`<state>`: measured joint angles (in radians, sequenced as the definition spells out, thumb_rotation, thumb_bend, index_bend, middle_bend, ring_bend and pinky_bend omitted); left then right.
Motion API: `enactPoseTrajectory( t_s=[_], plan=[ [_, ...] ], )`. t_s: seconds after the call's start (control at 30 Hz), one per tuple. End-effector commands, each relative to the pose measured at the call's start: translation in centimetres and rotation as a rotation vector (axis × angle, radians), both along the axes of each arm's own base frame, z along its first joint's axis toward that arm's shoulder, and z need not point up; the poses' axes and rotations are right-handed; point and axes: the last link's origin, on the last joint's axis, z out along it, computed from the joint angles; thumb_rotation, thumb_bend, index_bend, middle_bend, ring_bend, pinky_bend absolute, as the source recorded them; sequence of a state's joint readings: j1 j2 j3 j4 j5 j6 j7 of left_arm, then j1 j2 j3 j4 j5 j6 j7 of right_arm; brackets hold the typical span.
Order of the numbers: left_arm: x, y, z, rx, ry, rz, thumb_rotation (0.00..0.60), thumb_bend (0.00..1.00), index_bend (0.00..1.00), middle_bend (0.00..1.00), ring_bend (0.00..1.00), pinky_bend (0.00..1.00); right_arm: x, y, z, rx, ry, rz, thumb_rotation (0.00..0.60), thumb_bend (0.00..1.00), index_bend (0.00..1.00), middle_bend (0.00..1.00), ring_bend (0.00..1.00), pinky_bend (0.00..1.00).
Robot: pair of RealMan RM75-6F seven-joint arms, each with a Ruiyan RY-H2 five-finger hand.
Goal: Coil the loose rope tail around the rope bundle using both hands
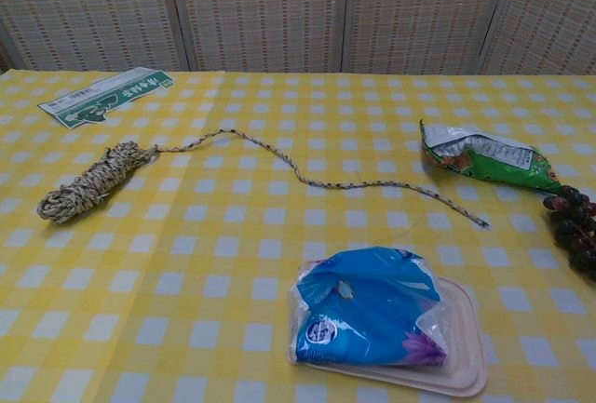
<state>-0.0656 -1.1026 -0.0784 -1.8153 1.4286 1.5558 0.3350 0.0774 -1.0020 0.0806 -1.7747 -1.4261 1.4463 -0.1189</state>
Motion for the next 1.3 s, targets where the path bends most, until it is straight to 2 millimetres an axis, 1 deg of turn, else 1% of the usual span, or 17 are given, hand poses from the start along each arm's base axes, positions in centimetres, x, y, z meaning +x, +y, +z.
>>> enactPoseTrajectory(
  t_s=[0.03,0.2,0.33,0.47,0.57,0.77,0.87,1.0,1.1,1.17,1.3],
  plan=[
    [0.0,0.0,0.0,0.0,0.001,0.0,0.6,0.2,0.14,0.12,0.08,0.04,0.0,0.0,0.0,-0.001,0.001,-0.001,0.6,0.4,0.1,0.09,0.02,0.05],
    [0.0,0.2,-0.1,-0.004,-0.005,-0.002,0.6,0.2,0.14,0.12,0.08,0.04,0.0,-0.1,0.3,-0.015,0.006,0.003,0.6,0.4,0.1,0.09,0.03,0.05],
    [0.4,0.8,-0.3,-0.024,-0.045,-0.012,0.6,0.2,0.14,0.12,0.08,0.04,0.2,-0.2,0.8,-0.04,0.008,0.011,0.6,0.4,0.1,0.09,0.03,0.05],
    [1.2,2.0,-0.8,-0.042,-0.083,-0.04,0.6,0.2,0.14,0.12,0.09,0.04,0.2,-0.3,1.4,-0.065,0.013,0.012,0.6,0.39,0.1,0.09,0.03,0.05],
    [2.2,3.2,-1.4,-0.06,-0.096,-0.07,0.6,0.2,0.16,0.12,0.11,0.04,0.4,-0.5,1.7,-0.075,0.019,0.018,0.6,0.4,0.1,0.09,0.03,0.05],
    [4.5,6.2,-3.8,-0.132,-0.098,-0.118,0.6,0.2,0.16,0.12,0.12,0.04,0.6,-0.7,2.0,-0.081,0.029,0.025,0.6,0.4,0.1,0.09,0.03,0.05],
    [5.5,7.8,-5.6,-0.174,-0.087,-0.135,0.6,0.2,0.16,0.12,0.13,0.04,0.6,-0.7,2.1,-0.082,0.033,0.023,0.6,0.4,0.1,0.09,0.03,0.05],
    [6.0,9.5,-8.0,-0.228,-0.08,-0.125,0.6,0.2,0.16,0.12,0.13,0.04,0.5,-0.6,2.2,-0.089,0.032,0.018,0.6,0.4,0.1,0.09,0.02,0.05],
    [6.2,10.4,-9.5,-0.257,-0.067,-0.11,0.6,0.2,0.16,0.12,0.14,0.04,0.2,-0.3,2.4,-0.093,0.033,0.008,0.6,0.4,0.1,0.09,0.03,0.05],
    [6.3,10.8,-10.3,-0.267,-0.06,-0.098,0.589,0.2,0.16,0.12,0.14,0.04,0.1,-0.2,2.5,-0.095,0.034,0.001,0.6,0.4,0.1,0.09,0.03,0.05],
    [6.2,11.6,-12.1,-0.287,-0.03,-0.056,0.527,0.2,0.16,0.12,0.14,0.04,-0.1,0.0,2.6,-0.1,0.032,-0.005,0.6,0.4,0.1,0.09,0.03,0.05]
  ],
)
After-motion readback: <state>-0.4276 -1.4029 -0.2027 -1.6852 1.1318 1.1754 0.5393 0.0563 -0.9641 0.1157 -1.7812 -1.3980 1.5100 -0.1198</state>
